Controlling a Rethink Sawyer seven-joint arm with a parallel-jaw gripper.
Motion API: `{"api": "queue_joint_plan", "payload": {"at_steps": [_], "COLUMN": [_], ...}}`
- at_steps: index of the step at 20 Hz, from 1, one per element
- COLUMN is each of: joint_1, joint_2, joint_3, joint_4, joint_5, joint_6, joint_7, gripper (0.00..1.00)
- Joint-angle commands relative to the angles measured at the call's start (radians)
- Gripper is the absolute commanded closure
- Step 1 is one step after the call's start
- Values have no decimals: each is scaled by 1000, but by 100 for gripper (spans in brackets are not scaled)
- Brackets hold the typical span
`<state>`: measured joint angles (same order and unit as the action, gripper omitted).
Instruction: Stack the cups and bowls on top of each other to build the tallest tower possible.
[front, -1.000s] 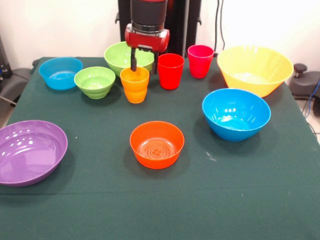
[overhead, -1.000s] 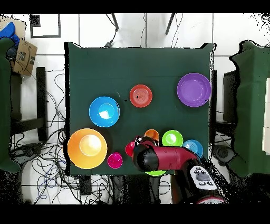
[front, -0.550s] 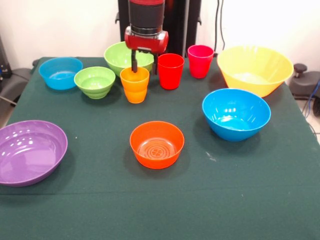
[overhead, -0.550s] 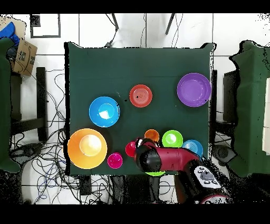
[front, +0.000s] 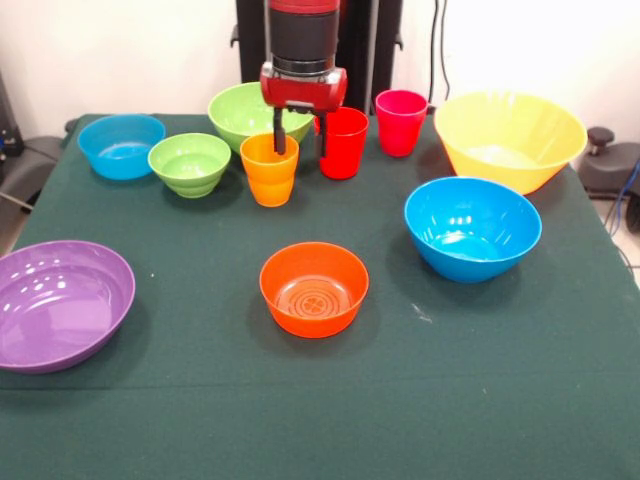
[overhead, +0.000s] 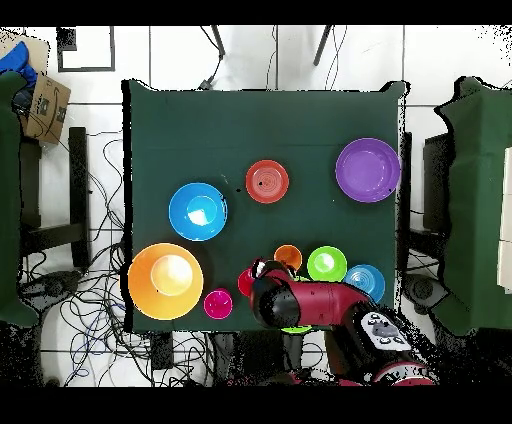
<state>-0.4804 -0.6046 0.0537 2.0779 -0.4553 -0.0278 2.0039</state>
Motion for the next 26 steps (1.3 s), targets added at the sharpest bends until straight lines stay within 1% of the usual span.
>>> {"api": "queue_joint_plan", "payload": {"at_steps": [1, 7, 11, 12, 15, 16, 17, 18, 22, 26], "joint_1": [28, 14, 24, 26, 32, 37, 36, 50, 72, 65], "joint_2": [27, 24, 26, 26, 21, 16, 6, -11, -58, -86], "joint_3": [58, 68, 55, 52, 43, 38, 41, 25, 0, 9], "joint_4": [21, 6, -1, -3, -4, -5, -7, -6, 7, 14], "joint_5": [1, -9, -16, -19, -12, -5, -1, 8, 16, 19], "joint_6": [-87, -80, -83, -86, -73, -55, -33, -13, 23, 58], "joint_7": [135, 112, 104, 102, 103, 102, 97, 96, 92, 80], "gripper": [0, 0, 0, 100, 100, 100, 100, 100, 100, 100]}}
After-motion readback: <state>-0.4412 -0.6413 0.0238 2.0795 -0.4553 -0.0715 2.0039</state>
